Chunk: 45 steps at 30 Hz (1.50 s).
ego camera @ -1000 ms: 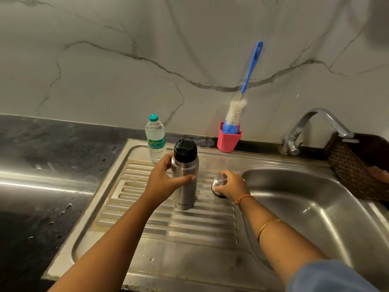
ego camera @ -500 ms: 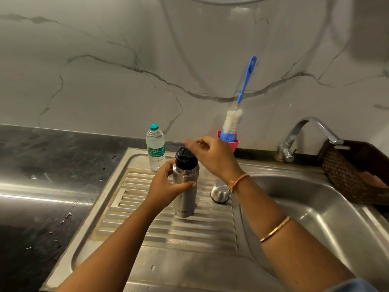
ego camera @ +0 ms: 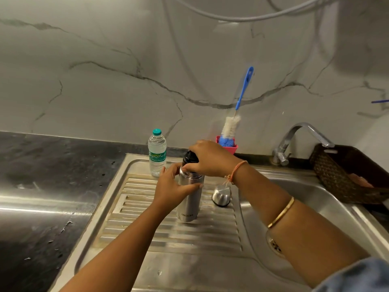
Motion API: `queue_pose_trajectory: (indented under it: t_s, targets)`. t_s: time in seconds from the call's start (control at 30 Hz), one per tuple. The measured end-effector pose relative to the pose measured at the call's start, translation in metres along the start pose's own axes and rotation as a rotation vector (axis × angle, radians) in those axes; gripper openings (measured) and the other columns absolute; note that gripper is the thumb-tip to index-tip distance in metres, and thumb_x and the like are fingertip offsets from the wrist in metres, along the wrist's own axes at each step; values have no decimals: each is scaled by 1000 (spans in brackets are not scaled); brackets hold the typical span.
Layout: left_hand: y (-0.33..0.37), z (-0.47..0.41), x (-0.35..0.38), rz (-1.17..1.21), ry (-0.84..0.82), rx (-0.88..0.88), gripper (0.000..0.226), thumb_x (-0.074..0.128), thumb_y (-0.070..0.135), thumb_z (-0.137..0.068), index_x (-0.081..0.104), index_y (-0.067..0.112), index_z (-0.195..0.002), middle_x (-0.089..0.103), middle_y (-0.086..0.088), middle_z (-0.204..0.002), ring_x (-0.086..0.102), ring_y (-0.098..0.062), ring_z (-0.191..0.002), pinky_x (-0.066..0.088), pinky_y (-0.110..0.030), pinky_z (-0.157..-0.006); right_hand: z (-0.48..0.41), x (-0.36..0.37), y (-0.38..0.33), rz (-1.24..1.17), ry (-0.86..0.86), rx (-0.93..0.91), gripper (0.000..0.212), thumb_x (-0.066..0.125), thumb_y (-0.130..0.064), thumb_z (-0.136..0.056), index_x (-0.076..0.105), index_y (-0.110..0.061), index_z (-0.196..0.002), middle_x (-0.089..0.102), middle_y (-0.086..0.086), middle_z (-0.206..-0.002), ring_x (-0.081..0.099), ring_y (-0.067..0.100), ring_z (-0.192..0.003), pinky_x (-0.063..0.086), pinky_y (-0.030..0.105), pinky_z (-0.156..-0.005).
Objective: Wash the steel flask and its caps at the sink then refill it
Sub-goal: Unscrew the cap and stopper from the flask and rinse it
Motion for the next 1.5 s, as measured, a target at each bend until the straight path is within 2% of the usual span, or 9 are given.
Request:
queue_pose_trajectory:
  t_s: [0.1,0.27,0.4,0.5,0.63,0.7,1.17,1.33,1.5]
  targets:
    - [2,0,-1,11,2,29,47,85,36,-63,51,40,-95,51,30,-90,50,-1,-94,35,-54,-106,0,1,3,-8,-36,-44,44,55,-43,-90,54,-11,-120,55,8,-111,46,16,-91,39,24,-76]
    - [0,-2,-2,38,-23,51,50,85,38,-63,54,34,-103,54,29,-92,50,8,-94,35,-52,-107,2,-1,7,-64,-72,-90,44,57,-40,-90,55,-11,-124,55,8,-110,52,21,-99,46,29,-84]
    - [3,-3,-2,15,-48,38,55,85,36,-64,49,37,-106,48,30,-93,50,-9,-101,41,-46,-103,5,-8,8,-104,-113,-93,44,58,-36,-90,55,-10,-126,58,9,-113,54,21,-102,47,30,-88]
    - [5,-3,1,-23,-63,9,58,84,38,-65,44,37,-108,48,20,-97,48,-17,-111,43,-40,-99,2,-10,7,-58,-119,-57,46,58,-43,-88,58,-12,-122,63,7,-113,57,20,-98,45,25,-79]
    - [5,-6,3,-67,-58,-2,64,84,40,-64,51,30,-119,49,13,-111,47,-14,-113,45,-36,-97,-4,-6,3,67,-60,67,56,52,-60,-84,60,-10,-106,63,5,-93,55,17,-80,39,24,-65]
    - [5,-10,2,-102,-86,11,59,83,43,-64,52,32,-114,51,11,-109,49,-14,-108,47,-36,-92,-6,-2,-1,76,-51,76,52,54,-57,-85,58,-10,-106,57,3,-90,52,16,-79,38,24,-65]
    - [9,-20,-4,-132,-140,75,47,85,45,-60,56,33,-94,53,10,-94,53,-12,-90,50,-31,-78,-10,-4,9,55,-177,-168,40,56,-42,-90,54,-12,-116,59,7,-108,53,17,-92,45,25,-79]
    - [11,-23,-10,-84,-253,18,58,87,40,-59,57,30,-108,55,6,-109,54,-17,-104,50,-35,-91,-13,-11,4,116,-296,-229,55,60,-33,-89,41,-15,-138,51,7,-131,47,22,-118,42,33,-100]
    - [8,-23,-10,-93,-320,-46,77,86,44,-60,50,30,-127,52,3,-128,46,-20,-121,44,-46,-103,-10,-16,1,0,-364,-188,59,63,-23,-88,37,-21,-142,48,4,-138,45,21,-123,39,31,-101]
Point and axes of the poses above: each hand's wrist, its own z-axis away from the middle knuckle, its own x-axis out of the palm, y = z × x, the point moved 4 cm from there along -z, towards the middle knuckle
